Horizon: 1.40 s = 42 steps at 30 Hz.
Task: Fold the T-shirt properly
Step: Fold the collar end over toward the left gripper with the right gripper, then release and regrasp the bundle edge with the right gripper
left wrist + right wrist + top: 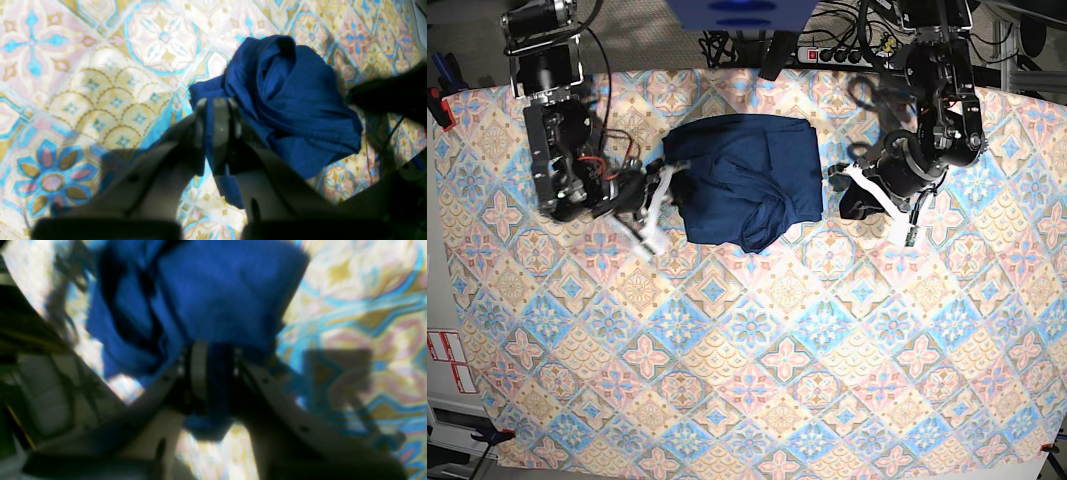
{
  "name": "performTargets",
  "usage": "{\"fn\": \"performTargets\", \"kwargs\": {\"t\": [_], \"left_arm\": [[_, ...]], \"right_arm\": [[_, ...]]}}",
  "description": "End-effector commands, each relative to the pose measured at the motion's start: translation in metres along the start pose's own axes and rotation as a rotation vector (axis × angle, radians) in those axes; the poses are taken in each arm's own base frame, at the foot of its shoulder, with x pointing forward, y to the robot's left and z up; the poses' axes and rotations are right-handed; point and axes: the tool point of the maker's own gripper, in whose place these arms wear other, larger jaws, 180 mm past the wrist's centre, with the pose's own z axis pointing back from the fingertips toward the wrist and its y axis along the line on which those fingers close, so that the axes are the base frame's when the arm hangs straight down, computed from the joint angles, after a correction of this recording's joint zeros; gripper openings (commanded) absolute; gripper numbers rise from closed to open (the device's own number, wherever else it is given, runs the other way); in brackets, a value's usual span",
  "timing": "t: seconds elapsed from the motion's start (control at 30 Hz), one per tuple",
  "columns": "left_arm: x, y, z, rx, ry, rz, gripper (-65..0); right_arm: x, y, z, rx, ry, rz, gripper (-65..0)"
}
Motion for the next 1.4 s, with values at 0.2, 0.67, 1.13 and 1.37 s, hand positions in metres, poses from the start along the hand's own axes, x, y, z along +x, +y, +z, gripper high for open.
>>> {"fn": "performTargets", "kwargs": {"t": [0.2, 0.67, 1.13, 1.37], "left_arm": [[0.016, 0.009, 0.008, 0.022, -0.060, 0.010, -62.5], [0.013, 0.010, 0.008, 0.024, -0.055, 0.017, -62.5], [0.023, 0.013, 0.011, 0.034, -0.105, 0.015, -62.5], [0.026, 0.087, 0.056, 0.242, -0.189, 0.129, -62.5]], "right_arm": [[-0.011, 0.047, -0.036, 0.060, 0.122, 0.227, -56.4], [0.005, 0.097, -0.043, 0.132, 0.140, 0.464, -56.0], [0.093, 0.013, 0.016, -0.054, -0.235, 0.222, -56.4], [0.079, -0.014, -0.008, -0.053, -0.157, 0.104, -56.4]]}}
